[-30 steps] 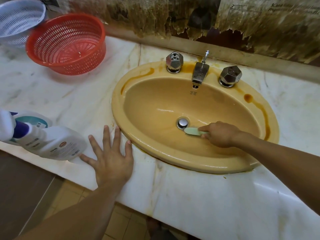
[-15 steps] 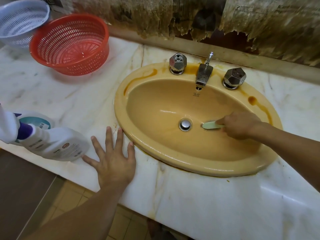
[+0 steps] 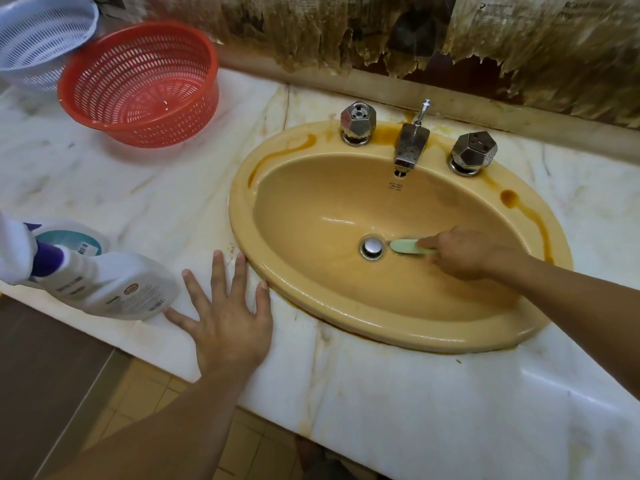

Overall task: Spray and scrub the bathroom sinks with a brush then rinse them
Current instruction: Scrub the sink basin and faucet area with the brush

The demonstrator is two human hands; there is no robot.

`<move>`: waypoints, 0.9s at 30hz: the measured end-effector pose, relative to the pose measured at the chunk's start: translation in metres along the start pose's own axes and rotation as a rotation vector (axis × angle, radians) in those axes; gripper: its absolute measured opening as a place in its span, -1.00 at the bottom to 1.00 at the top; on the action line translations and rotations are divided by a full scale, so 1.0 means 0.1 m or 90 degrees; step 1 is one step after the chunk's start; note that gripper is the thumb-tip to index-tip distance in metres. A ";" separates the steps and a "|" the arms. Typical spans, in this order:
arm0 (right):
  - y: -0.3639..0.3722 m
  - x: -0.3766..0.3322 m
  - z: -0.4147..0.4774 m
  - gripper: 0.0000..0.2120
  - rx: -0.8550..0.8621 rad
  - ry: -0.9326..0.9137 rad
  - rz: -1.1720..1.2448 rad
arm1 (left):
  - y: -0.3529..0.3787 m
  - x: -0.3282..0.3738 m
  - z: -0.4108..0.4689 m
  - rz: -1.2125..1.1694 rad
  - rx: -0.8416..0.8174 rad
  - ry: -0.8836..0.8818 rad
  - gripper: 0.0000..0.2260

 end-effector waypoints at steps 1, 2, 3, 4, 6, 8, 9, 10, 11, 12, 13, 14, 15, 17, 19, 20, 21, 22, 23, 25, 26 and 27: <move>-0.09 0.02 0.00 -0.57 0.017 0.006 -0.027 | 0.00 0.00 0.00 0.000 -0.001 0.000 -0.40; -0.21 0.05 -0.01 -0.58 0.058 0.022 -0.076 | 0.00 0.01 0.00 0.001 -0.003 0.001 -0.40; -0.33 0.07 -0.03 -0.57 0.120 0.037 -0.133 | 0.00 0.01 0.00 0.000 -0.003 0.001 -0.40; -0.45 0.06 -0.08 -0.53 0.182 0.048 -0.172 | 0.00 0.01 0.00 0.000 -0.002 0.001 -0.41; -0.57 0.03 -0.16 -0.46 0.261 0.052 -0.200 | -0.01 0.01 0.00 0.001 -0.001 -0.002 -0.42; -0.58 0.03 -0.20 -0.46 0.272 0.052 -0.194 | -0.01 0.01 0.00 0.003 0.000 -0.003 -0.41; -0.55 0.03 -0.19 -0.48 0.253 0.047 -0.190 | -0.01 0.01 0.00 0.003 -0.001 -0.003 -0.41; -0.48 0.05 -0.17 -0.50 0.219 0.048 -0.189 | -0.01 0.01 0.00 0.003 -0.004 -0.005 -0.42; -0.44 0.07 -0.18 -0.50 0.195 0.052 -0.185 | -0.01 0.00 0.00 0.003 -0.006 -0.006 -0.42; -0.45 0.09 -0.21 -0.50 0.204 0.055 -0.182 | -0.01 0.00 0.00 0.004 -0.006 -0.007 -0.42; -0.51 0.11 -0.26 -0.49 0.243 0.053 -0.180 | -0.01 0.00 0.00 0.004 -0.007 -0.007 -0.42; -0.58 0.13 -0.33 -0.49 0.284 0.053 -0.178 | -0.01 0.00 -0.01 0.004 -0.006 -0.008 -0.43; -0.62 0.15 -0.38 -0.49 0.306 0.060 -0.178 | -0.01 0.00 -0.01 0.006 -0.004 -0.008 -0.43; -0.63 0.17 -0.46 -0.52 0.290 0.060 -0.200 | -0.01 0.01 -0.01 0.010 -0.006 -0.009 -0.43; -0.60 0.21 -0.50 -0.53 0.250 0.069 -0.219 | -0.01 0.01 -0.01 0.010 -0.007 -0.008 -0.44; -0.65 0.22 -0.55 -0.53 0.271 0.073 -0.222 | -0.01 0.01 -0.01 0.011 -0.010 -0.007 -0.44; -0.72 0.25 -0.61 -0.53 0.306 0.079 -0.222 | -0.01 0.01 -0.01 0.010 -0.012 -0.007 -0.43; -0.74 0.30 -0.65 -0.54 0.318 0.091 -0.223 | -0.01 0.01 -0.01 0.010 -0.013 -0.006 -0.43; -0.72 0.33 -0.68 -0.55 0.296 0.102 -0.233 | -0.01 0.01 -0.01 0.010 -0.012 -0.006 -0.43; -0.57 0.41 -0.72 -0.57 0.199 0.116 -0.245 | -0.02 0.02 -0.02 0.010 -0.012 -0.004 -0.42; -0.51 0.45 -0.76 -0.57 0.163 0.122 -0.240 | -0.03 0.02 -0.02 0.010 -0.013 -0.003 -0.42; -0.49 0.46 -0.81 -0.57 0.157 0.123 -0.237 | -0.02 0.02 -0.01 0.010 -0.014 -0.001 -0.42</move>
Point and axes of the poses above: each hand's wrist, its own z-axis towards the middle knuckle, its own y-axis out of the palm, x = y × z, the point moved 10 cm from there along z, towards the middle knuckle, and after that the axes turned 8 degrees about -x, right-handed, at the moved point
